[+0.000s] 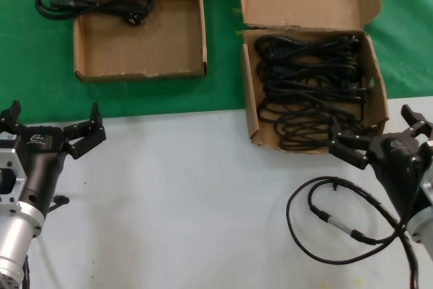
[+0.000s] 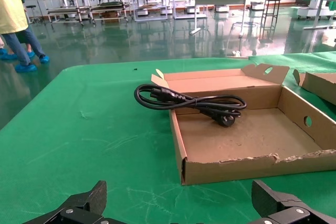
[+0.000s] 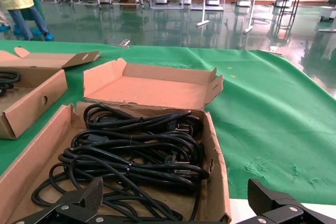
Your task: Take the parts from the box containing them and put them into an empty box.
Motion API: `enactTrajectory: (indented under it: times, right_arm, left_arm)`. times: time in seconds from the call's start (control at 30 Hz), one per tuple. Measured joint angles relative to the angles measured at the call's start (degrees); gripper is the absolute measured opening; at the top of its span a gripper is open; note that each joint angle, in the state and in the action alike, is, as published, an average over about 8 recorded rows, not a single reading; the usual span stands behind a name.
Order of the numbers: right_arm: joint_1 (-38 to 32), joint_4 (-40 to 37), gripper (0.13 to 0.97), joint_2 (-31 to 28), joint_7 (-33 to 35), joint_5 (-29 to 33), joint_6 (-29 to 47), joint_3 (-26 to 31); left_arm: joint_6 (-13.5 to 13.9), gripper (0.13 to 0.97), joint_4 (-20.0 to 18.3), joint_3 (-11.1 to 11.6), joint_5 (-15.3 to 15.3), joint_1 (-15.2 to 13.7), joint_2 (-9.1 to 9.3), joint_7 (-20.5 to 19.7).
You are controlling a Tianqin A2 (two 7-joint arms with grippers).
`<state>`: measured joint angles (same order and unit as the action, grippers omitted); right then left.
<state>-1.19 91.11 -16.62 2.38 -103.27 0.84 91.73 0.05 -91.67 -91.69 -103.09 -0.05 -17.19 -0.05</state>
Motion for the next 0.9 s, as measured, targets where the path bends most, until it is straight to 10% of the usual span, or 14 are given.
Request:
enactTrajectory:
  times: [0.9]
  right_arm:
    - [0.0,0.0,0.966,0.0,0.0,0.0,0.0,0.0]
  left_arm:
    - [0.0,0.966,0.0,0.0,0.0,0.0,0.00,0.0]
